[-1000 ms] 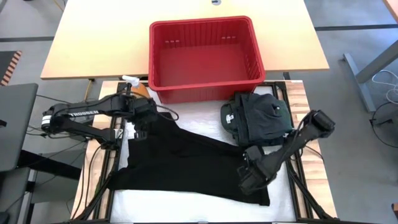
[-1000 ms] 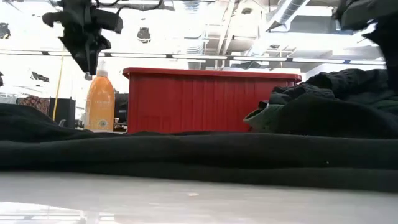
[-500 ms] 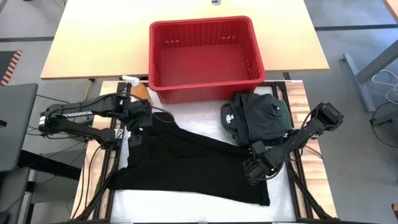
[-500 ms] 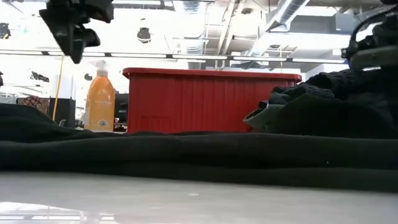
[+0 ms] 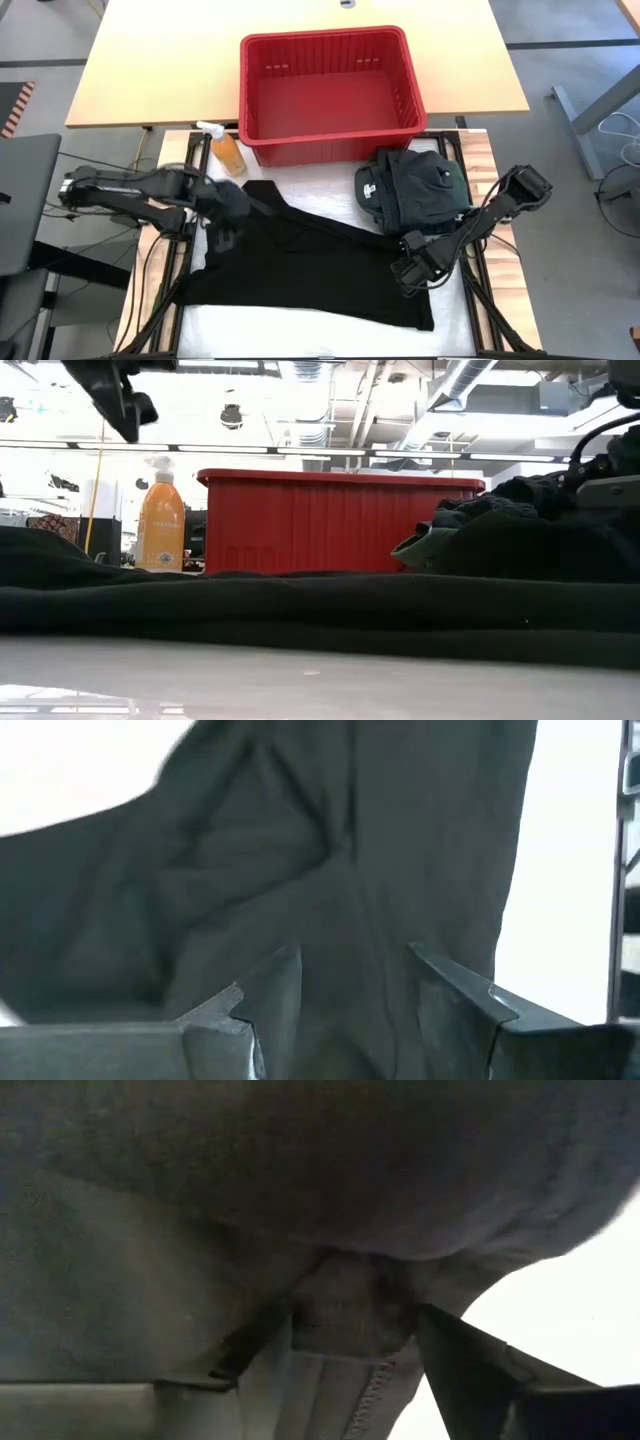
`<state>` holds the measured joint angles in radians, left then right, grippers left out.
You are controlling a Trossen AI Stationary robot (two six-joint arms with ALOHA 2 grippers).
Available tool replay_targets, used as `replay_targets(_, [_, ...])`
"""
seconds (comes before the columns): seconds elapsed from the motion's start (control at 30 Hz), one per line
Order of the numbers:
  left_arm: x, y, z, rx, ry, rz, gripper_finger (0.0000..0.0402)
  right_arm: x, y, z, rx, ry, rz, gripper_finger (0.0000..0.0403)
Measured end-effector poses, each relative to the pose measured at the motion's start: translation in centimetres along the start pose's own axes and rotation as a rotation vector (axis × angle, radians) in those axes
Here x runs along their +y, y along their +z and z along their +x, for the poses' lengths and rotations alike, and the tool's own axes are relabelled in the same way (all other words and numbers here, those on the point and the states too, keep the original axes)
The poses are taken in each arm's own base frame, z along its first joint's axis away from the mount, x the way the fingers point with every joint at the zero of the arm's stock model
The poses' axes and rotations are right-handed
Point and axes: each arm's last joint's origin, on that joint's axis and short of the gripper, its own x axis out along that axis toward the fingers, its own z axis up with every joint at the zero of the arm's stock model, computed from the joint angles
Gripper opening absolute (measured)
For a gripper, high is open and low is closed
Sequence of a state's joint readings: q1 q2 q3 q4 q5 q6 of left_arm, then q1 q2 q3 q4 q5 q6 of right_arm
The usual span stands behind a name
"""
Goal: Fold Laundry from Bin
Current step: Fold the black shirt
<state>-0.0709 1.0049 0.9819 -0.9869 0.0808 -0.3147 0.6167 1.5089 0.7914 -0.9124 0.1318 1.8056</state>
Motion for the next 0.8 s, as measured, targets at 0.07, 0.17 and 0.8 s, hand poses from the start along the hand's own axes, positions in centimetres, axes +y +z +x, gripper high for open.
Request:
replay_targets(0.07, [-0.4, -0.8, 2.2, 0.014, 0.007, 0.021, 0.0167, 0.0, -0.1, 0.0, 0.000, 0.002, -0.005, 0.0204])
replay_targets(0.17, [0.4, -2.0, 4.5, 0.033, 0.160, 0.031, 0.0167, 0.0, -0.1, 0.0, 0.000, 0.003, -0.006, 0.0161])
replay_targets(0.8, [5.4, -5.4, 9.5, 0.040, 0.337, -0.048, 0.0167, 0.0, -0.4, 0.0, 0.000, 0.006, -0.049, 0.0036])
